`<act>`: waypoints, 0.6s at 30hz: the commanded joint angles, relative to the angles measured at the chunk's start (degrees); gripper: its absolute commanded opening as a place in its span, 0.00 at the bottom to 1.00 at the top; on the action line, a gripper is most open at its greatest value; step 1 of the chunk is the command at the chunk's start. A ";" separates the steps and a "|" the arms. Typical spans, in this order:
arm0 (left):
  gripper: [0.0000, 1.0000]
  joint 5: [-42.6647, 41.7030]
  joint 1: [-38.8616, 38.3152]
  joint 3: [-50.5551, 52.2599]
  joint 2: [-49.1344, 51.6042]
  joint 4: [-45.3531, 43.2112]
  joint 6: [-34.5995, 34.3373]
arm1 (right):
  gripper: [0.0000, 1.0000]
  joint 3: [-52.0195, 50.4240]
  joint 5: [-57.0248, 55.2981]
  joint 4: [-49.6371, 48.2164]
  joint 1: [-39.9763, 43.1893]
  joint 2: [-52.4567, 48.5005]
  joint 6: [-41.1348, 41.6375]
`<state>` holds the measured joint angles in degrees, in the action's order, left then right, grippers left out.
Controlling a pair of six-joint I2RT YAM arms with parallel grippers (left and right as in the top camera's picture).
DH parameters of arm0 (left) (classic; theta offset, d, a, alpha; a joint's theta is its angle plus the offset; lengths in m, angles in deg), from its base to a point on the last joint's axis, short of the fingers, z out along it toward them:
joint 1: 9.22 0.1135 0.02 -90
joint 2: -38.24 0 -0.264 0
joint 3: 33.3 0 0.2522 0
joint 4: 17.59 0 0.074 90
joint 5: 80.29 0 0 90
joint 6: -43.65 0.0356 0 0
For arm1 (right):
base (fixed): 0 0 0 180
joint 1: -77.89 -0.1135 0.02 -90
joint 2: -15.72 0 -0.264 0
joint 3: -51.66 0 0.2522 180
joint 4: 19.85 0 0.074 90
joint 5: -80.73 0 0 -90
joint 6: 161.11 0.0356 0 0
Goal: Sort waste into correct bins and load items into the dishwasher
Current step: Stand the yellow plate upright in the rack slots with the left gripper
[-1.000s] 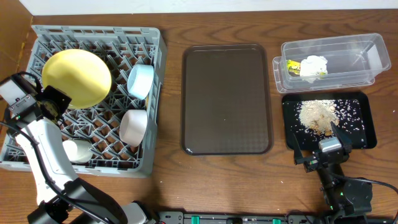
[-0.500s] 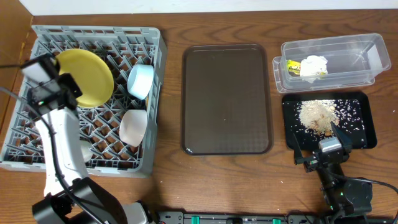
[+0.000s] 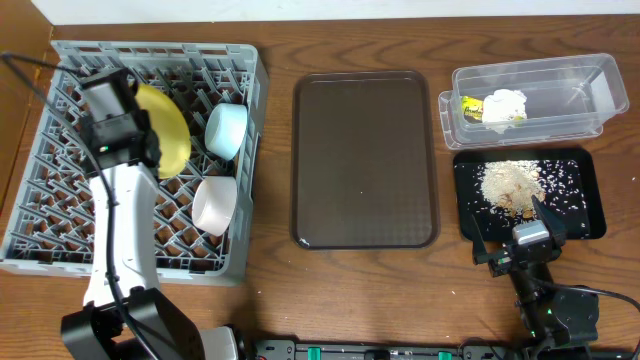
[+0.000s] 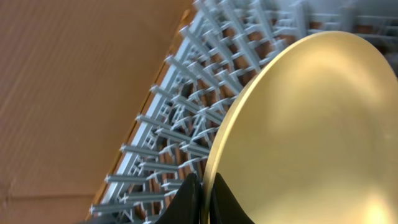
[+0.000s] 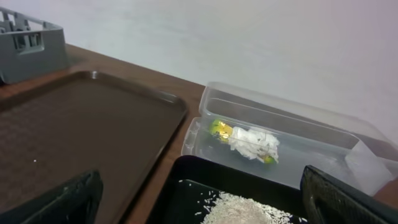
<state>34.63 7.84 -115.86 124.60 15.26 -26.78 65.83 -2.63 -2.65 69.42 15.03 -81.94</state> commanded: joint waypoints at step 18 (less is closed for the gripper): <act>0.73 6.51 -20.41 -0.07 -0.63 12.52 -9.38 | 0.99 -0.09 0.28 0.17 0.26 0.28 -0.37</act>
<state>38.85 -11.70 -115.86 124.60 26.21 -27.83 65.83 -2.61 -2.63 69.42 15.03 -81.94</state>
